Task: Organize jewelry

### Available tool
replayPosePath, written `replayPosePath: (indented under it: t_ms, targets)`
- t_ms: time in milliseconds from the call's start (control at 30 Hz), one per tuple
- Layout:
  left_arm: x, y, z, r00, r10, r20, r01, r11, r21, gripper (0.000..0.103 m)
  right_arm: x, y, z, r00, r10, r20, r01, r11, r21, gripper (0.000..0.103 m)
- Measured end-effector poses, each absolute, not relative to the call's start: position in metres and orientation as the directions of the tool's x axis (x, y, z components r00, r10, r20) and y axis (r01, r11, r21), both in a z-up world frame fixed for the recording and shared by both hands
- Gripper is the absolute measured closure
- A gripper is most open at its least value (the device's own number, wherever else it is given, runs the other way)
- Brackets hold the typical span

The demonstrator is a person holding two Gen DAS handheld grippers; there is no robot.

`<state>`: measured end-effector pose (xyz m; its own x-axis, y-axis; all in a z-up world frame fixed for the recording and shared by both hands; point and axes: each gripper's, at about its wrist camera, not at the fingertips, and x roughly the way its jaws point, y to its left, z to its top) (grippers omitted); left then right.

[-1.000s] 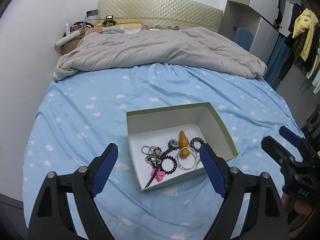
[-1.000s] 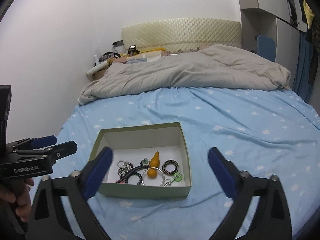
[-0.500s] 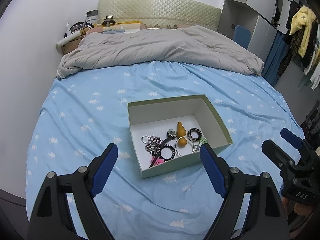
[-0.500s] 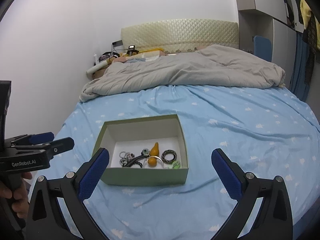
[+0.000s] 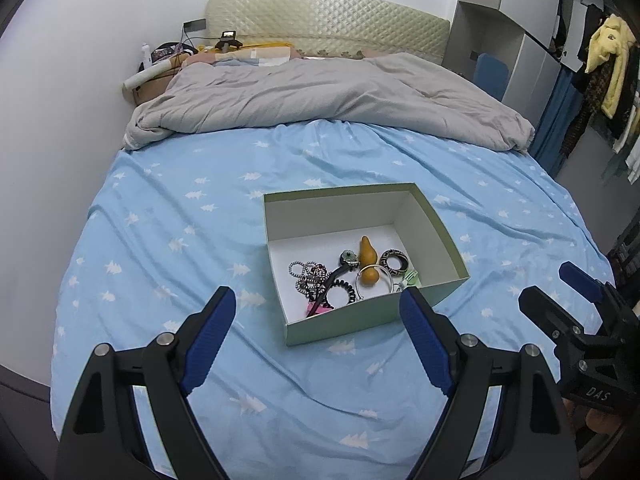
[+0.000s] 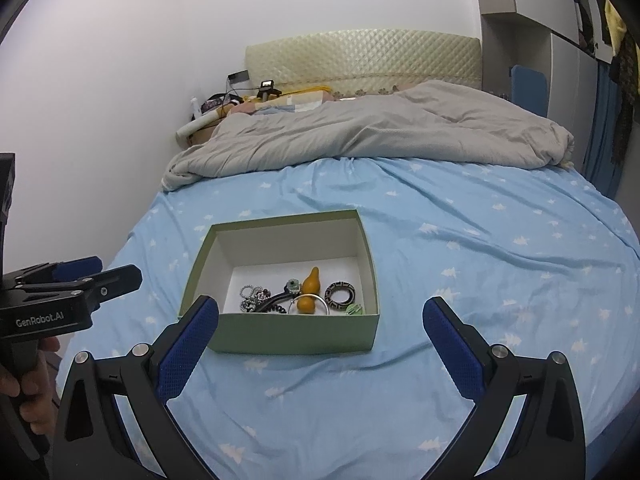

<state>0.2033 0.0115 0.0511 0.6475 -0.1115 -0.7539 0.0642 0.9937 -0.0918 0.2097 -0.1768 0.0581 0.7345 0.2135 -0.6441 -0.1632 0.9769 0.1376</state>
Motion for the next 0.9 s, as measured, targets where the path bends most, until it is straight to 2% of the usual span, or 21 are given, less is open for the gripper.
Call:
replayPosePath:
  t_ms: [900]
  targets:
    - [0.196,0.013,0.061,0.676,-0.088,-0.732,0.057,0.996,-0.067,0.019,0.207,-0.173,0.057,0.735,0.191,-0.651,-0.159,0.981,0.109,0.000]
